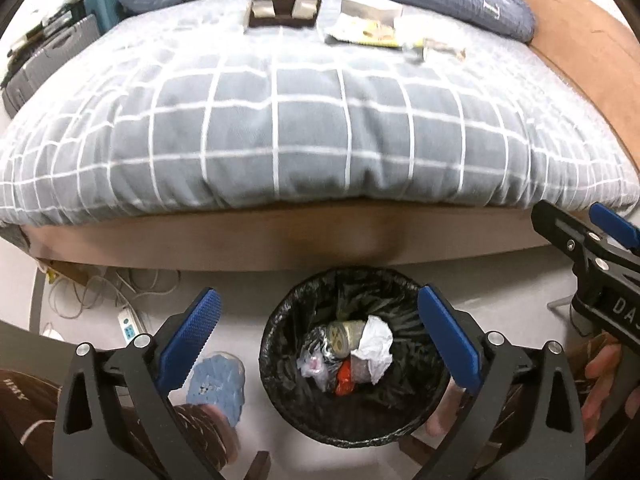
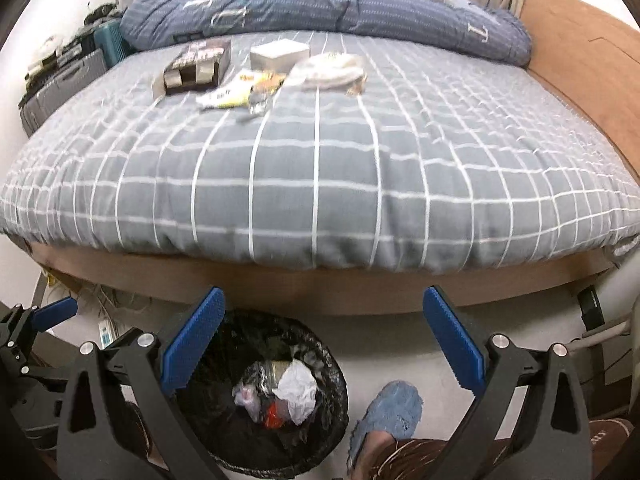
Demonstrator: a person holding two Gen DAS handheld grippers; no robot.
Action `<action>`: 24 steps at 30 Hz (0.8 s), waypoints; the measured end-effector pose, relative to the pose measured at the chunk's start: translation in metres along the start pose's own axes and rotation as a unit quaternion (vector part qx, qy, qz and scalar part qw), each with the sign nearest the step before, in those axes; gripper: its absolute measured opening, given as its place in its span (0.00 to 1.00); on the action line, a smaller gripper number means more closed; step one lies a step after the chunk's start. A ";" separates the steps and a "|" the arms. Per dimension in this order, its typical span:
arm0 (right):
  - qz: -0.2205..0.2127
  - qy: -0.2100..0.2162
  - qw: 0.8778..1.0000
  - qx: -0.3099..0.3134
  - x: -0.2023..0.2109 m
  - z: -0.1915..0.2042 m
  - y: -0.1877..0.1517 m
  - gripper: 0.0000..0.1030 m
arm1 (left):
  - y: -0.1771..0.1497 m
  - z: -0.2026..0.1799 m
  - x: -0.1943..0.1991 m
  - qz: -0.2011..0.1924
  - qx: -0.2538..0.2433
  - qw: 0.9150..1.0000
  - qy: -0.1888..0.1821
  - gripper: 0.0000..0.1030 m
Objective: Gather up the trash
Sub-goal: 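Move both tools back over the bed toward the brown box and mask bag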
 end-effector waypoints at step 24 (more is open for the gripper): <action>-0.047 0.044 0.998 -0.005 0.018 0.019 0.056 0.93 | 0.076 0.035 0.042 -0.079 0.019 0.996 0.022 0.94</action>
Point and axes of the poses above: each gripper's, at about its wrist camera, not at the fingertips, and x roughly against the way its jaws point, z to its left, y to its top, the point moved 6 cm from there along -x, roughly the way its jaws point, and after that the axes turned 11 degrees about -x, right-handed, at the moved point
